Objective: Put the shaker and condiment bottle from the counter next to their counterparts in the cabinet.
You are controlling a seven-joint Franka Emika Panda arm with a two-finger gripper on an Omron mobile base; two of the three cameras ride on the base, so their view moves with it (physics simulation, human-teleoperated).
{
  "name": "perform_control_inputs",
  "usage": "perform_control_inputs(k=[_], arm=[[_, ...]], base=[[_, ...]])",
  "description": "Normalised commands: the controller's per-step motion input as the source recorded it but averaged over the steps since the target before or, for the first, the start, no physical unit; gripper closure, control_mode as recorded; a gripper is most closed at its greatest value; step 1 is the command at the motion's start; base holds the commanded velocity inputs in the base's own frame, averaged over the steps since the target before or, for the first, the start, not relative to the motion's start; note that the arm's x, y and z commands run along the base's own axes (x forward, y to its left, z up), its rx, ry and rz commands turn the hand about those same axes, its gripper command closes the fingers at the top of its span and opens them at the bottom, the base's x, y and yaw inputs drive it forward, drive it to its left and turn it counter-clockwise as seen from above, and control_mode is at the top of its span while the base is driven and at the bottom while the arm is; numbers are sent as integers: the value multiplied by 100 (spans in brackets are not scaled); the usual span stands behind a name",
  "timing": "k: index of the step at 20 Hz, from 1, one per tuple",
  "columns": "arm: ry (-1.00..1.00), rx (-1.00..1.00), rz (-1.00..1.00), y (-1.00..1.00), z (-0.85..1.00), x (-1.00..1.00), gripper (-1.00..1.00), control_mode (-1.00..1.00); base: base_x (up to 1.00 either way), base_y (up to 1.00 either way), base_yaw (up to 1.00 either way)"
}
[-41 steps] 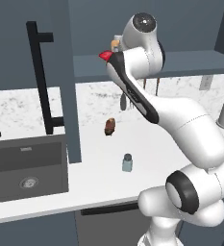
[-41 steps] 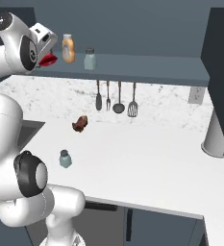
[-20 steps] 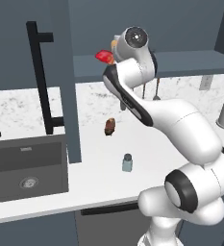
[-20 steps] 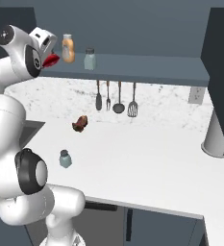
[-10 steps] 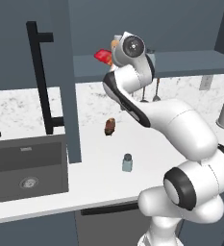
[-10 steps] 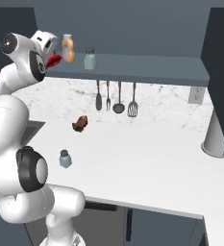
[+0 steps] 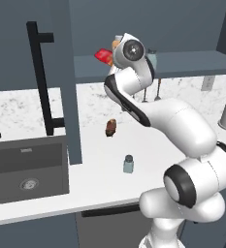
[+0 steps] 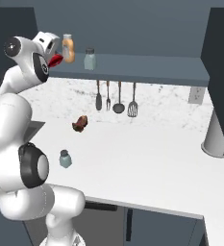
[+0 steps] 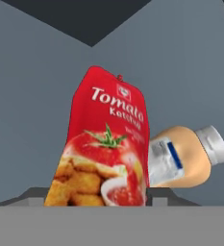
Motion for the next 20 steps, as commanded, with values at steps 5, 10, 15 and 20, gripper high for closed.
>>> perform_control_inputs(k=[5,10,15,20], arm=[[-4,0,0,0,0,13,100,-100],[-3,0,0,0,0,12,100,-100],[-2,0,0,0,0,20,100,-100],[-1,0,0,0,0,17,100,-100]], base=[[0,0,0],[0,0,0],[0,0,0],[0,0,0]])
